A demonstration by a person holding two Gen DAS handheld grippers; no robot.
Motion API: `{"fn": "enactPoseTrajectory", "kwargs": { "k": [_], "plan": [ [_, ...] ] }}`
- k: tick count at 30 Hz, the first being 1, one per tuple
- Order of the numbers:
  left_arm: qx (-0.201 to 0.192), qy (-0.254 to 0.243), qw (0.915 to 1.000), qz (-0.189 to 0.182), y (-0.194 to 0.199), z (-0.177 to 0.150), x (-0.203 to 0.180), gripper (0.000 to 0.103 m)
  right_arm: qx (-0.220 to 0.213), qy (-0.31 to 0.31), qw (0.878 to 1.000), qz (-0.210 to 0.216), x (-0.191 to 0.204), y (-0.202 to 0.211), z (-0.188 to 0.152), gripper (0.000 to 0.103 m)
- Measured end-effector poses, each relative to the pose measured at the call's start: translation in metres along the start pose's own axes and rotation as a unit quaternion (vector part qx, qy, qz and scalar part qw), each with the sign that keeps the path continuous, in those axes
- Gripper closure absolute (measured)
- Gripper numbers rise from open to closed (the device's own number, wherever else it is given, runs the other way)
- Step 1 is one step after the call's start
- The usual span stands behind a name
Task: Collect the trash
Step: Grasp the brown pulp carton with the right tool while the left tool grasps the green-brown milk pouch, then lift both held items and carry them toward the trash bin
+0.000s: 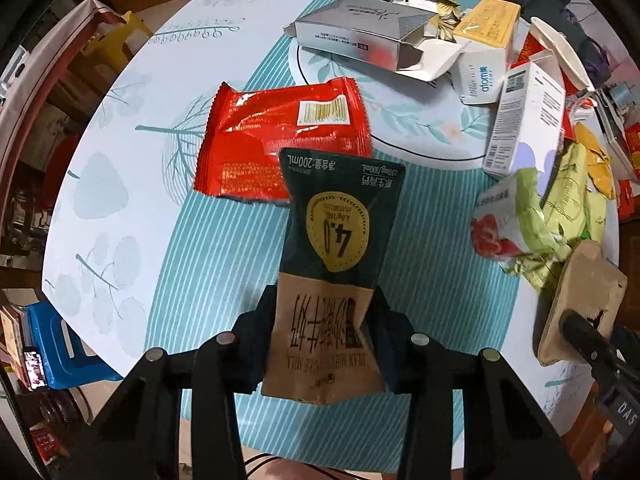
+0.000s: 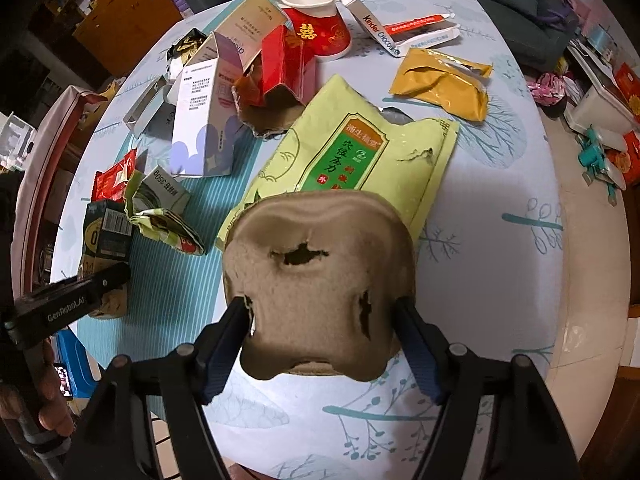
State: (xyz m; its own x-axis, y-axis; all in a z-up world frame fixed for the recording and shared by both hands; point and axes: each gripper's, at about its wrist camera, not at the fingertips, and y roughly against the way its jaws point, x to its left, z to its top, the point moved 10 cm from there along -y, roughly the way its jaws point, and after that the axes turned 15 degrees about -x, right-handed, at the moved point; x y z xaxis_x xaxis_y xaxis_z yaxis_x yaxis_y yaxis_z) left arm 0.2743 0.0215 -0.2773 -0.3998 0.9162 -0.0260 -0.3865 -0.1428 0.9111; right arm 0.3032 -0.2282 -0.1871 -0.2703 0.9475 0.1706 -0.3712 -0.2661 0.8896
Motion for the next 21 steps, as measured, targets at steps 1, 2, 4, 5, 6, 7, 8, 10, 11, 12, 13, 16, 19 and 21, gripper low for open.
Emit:
{"fn": "enactPoseTrajectory", "kwargs": {
  "k": [1, 2, 4, 5, 6, 7, 8, 10, 11, 12, 13, 16, 19, 21],
  "plan": [
    [-0.002, 0.001, 1.0000, -0.002, 0.002, -0.002, 0.000, 0.061, -0.001, -0.003, 1.000, 0.000, 0.000, 0.001, 0.002, 0.030],
    [-0.004, 0.002, 1.0000, -0.005, 0.004, -0.004, 0.001, 0.061, -0.004, -0.006, 1.000, 0.000, 0.000, 0.004, 0.002, 0.030],
    [-0.009, 0.003, 0.9999, -0.013, 0.012, -0.008, 0.000, 0.061, -0.011, -0.009, 1.000, -0.004, -0.001, 0.008, 0.004, 0.030],
    [-0.013, 0.003, 0.9998, -0.017, 0.017, -0.010, -0.001, 0.061, -0.015, -0.011, 1.000, -0.005, -0.001, 0.011, 0.005, 0.030],
    [-0.019, 0.001, 0.9996, -0.022, 0.022, -0.011, 0.000, 0.061, -0.018, -0.014, 1.000, -0.006, -0.001, 0.015, 0.005, 0.030],
    [-0.021, 0.000, 0.9995, -0.025, 0.033, -0.012, -0.003, 0.061, -0.022, -0.018, 1.000, -0.008, -0.001, 0.019, 0.005, 0.030],
    [-0.026, 0.000, 0.9993, -0.028, 0.038, -0.013, -0.001, 0.061, -0.026, -0.021, 0.999, -0.010, -0.002, 0.024, 0.004, 0.030],
    [-0.036, -0.002, 0.9987, -0.036, 0.051, -0.015, 0.000, 0.061, -0.035, -0.028, 0.999, -0.013, -0.001, 0.033, 0.003, 0.030],
    [-0.040, -0.003, 0.9984, -0.040, 0.057, -0.016, 0.001, 0.061, -0.039, -0.032, 0.999, -0.015, 0.000, 0.038, 0.002, 0.030],
    [-0.045, -0.004, 0.9980, -0.044, 0.065, -0.018, 0.002, 0.061, -0.042, -0.035, 0.998, -0.016, 0.001, 0.042, 0.001, 0.030],
    [-0.051, -0.006, 0.9975, -0.049, 0.074, -0.021, 0.003, 0.061, -0.046, -0.037, 0.998, -0.018, 0.004, 0.047, 0.000, 0.030],
    [-0.068, -0.015, 0.9954, -0.066, 0.102, -0.023, 0.013, 0.061, -0.058, -0.039, 0.997, -0.023, 0.014, 0.060, -0.005, 0.030],
    [-0.084, -0.028, 0.9932, -0.075, 0.124, -0.031, 0.021, 0.061, -0.073, -0.037, 0.996, -0.028, 0.028, 0.075, -0.012, 0.030],
    [-0.090, -0.039, 0.9917, -0.083, 0.139, -0.040, 0.034, 0.061, -0.083, -0.037, 0.995, -0.036, 0.039, 0.085, -0.018, 0.030]
  ]
}}
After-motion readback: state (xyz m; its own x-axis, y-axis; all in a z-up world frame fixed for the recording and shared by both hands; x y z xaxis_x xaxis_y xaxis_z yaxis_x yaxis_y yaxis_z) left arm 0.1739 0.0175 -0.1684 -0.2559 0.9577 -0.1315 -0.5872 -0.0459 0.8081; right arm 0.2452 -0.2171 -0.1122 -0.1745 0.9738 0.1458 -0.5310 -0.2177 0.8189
